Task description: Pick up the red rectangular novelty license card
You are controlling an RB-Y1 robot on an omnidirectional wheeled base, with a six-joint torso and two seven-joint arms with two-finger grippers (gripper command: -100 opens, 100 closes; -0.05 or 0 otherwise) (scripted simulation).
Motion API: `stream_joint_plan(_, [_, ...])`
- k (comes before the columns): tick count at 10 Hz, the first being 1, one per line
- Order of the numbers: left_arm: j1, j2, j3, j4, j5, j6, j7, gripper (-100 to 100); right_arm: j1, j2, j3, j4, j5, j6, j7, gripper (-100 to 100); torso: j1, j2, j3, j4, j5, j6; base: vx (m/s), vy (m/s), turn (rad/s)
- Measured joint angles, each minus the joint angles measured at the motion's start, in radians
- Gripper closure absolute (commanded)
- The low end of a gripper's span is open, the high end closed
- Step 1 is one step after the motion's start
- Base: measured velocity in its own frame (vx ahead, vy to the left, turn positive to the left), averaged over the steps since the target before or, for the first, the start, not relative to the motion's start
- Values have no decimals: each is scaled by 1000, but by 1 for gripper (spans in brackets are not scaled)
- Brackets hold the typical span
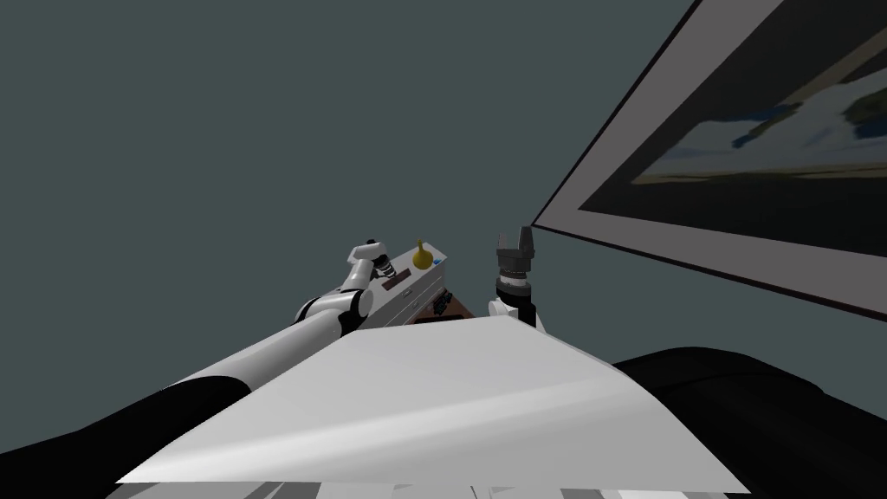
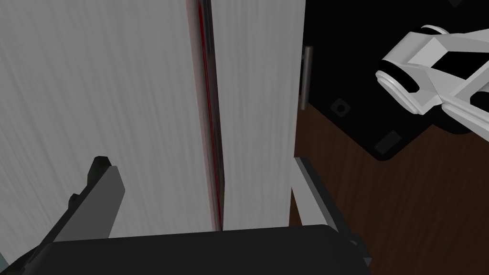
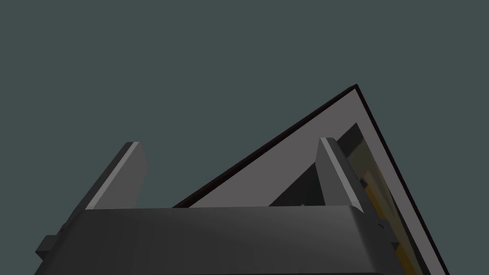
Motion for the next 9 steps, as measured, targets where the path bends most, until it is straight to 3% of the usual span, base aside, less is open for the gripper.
stream_joint_plan(1, [-10,-3,-1,27,-5,-19,7,-100,0,0,0,0,0,0,0,0,-1,0,0,0,0,0,-20,20,-16])
stream_joint_plan(2, [-11,-3,-1,30,-6,-24,9,100,0,0,0,0,0,0,0,0,-2,-2,-1,0,0,0,0,0,0])
stream_joint_plan(6, [-11,-3,-1,30,-6,-23,9,100,0,0,0,0,0,0,0,0,-4,-3,-2,-1,-1,0,0,0,0])
stream_joint_plan(8, [-11,-3,-1,30,-6,-23,9,-100,0,0,0,0,0,0,0,0,-4,-3,-2,-1,-1,0,38,-30,-26])
stream_joint_plan(9, [-8,-2,-1,25,-9,-11,16,-100,0,0,0,0,0,0,0,0,-7,-7,-4,-1,-2,0,134,-108,-35])
